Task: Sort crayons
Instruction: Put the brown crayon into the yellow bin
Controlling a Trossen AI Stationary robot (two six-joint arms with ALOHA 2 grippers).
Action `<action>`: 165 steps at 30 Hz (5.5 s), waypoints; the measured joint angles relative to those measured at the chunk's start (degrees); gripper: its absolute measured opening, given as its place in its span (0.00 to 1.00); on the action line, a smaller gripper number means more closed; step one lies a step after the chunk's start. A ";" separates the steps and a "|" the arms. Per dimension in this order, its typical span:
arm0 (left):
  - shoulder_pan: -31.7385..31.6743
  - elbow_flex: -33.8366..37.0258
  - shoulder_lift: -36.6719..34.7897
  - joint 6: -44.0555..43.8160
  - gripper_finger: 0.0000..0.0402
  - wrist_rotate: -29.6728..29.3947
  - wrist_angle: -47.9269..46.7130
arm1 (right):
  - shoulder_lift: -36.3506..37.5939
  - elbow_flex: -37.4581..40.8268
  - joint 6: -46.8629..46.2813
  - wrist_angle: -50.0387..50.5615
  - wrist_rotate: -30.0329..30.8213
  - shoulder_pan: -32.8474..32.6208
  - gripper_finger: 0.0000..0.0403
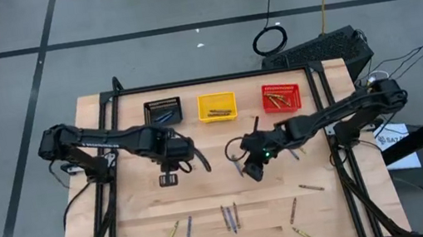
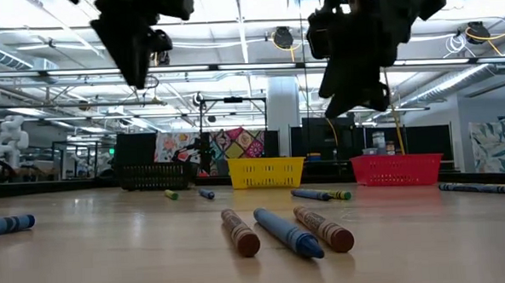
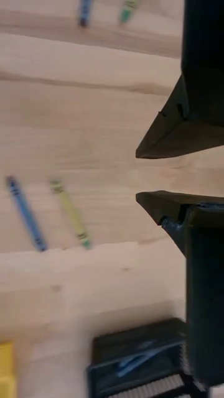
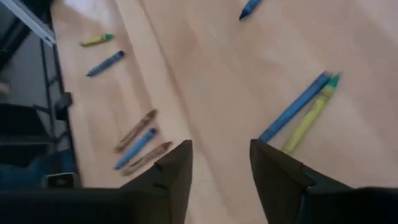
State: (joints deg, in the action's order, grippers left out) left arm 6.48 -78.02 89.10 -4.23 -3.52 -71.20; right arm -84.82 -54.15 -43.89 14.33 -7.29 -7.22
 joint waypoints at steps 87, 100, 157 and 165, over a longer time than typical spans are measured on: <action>17.62 0.15 -19.80 -14.76 0.22 -5.72 -11.78 | -38.14 -37.83 -49.92 20.31 13.08 -20.50 0.39; 17.62 0.15 -19.80 -14.80 0.22 -5.74 -11.76 | -38.89 -37.95 -51.35 22.50 11.90 -20.48 0.39; 17.64 0.17 -19.80 -14.95 0.22 -7.29 -11.67 | -43.75 -37.90 -34.97 31.44 6.18 -16.08 0.02; 19.12 2.33 -19.82 -15.06 0.22 -8.73 -11.59 | -43.56 -37.88 -31.78 30.36 6.58 -15.95 0.01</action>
State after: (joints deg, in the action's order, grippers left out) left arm 25.60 -75.69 69.28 -19.29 -12.25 -82.79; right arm -128.38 -92.03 -75.67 44.69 -0.71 -23.17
